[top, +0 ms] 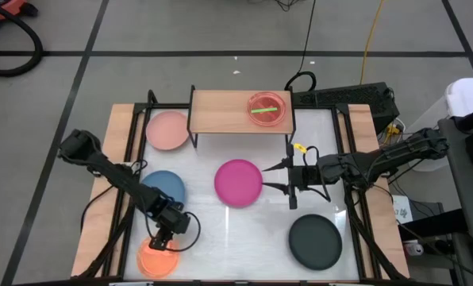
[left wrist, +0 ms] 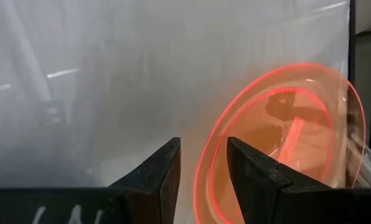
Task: Place and stack plates onto a shelf
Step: Stack the orange plate on top of the green plate on the shelf
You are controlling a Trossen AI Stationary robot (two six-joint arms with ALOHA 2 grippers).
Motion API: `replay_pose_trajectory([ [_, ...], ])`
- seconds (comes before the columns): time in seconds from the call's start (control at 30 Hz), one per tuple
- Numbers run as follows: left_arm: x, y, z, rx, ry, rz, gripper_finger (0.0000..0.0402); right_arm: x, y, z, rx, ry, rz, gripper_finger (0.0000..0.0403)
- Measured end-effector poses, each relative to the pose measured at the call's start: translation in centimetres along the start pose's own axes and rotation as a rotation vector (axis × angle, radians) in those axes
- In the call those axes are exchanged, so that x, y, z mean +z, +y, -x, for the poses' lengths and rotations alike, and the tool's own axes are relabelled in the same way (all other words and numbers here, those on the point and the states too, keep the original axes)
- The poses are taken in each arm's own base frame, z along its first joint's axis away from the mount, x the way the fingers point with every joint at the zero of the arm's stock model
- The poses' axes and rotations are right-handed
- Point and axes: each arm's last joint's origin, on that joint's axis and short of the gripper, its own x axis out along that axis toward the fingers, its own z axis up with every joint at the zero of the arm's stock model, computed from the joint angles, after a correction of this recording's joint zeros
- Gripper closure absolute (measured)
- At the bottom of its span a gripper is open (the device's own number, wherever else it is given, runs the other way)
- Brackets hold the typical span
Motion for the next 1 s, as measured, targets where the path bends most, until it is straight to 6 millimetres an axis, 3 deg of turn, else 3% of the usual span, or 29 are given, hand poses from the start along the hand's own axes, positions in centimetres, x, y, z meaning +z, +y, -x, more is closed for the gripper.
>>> replay_pose_trajectory([
  [0.4,0.3,0.3,-1.6,-0.034,0.049,-0.016,0.027,0.0,0.0,0.0,0.001,0.005,0.001,0.0247],
  [0.77,0.6,0.9,-1.9,-0.076,0.069,-0.009,0.0387,-0.1,0.0,0.0,0.002,0.007,0.008,0.0247],
  [1.0,2.0,1.4,0.1,-0.1,-0.003,-0.007,0.0398,0.2,-0.1,0.1,-0.004,-0.015,0.03,0.0247],
])
